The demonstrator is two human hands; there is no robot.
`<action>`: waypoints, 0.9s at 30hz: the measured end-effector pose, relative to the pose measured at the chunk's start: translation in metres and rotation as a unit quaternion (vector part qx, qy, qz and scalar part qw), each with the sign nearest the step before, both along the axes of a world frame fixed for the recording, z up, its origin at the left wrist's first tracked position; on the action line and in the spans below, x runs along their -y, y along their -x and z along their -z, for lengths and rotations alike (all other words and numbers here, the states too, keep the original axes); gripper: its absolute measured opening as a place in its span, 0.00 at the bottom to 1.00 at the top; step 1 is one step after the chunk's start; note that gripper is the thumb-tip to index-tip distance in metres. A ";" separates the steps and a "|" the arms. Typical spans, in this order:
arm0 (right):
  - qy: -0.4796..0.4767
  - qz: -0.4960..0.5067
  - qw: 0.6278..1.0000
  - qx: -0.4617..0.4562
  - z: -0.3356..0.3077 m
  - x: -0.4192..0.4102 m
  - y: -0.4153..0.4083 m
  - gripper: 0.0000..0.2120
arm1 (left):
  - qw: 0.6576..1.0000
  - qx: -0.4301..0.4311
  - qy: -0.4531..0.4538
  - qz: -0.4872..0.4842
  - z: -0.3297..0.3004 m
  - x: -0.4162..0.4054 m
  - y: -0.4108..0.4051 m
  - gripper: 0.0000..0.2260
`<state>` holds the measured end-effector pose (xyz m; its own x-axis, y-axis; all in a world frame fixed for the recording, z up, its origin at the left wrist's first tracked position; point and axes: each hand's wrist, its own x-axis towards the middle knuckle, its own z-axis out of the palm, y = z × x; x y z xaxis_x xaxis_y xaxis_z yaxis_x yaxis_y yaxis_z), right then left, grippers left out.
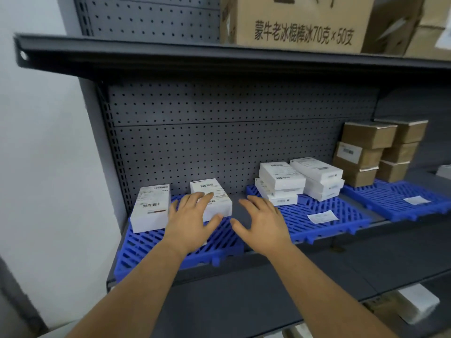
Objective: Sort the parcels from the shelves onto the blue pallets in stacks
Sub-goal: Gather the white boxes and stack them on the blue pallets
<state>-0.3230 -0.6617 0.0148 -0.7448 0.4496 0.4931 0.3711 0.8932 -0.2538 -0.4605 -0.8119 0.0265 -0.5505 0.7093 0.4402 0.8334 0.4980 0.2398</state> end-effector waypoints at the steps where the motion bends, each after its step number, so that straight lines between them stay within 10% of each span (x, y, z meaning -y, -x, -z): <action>1: -0.003 0.006 1.000 -0.004 -0.003 -0.009 -0.012 0.31 | 1.000 0.002 -0.002 0.006 -0.004 -0.010 -0.010 0.36; 27: 0.024 0.205 0.979 0.007 0.000 -0.295 -0.302 0.30 | 0.977 0.050 0.032 0.204 -0.008 -0.358 -0.262 0.27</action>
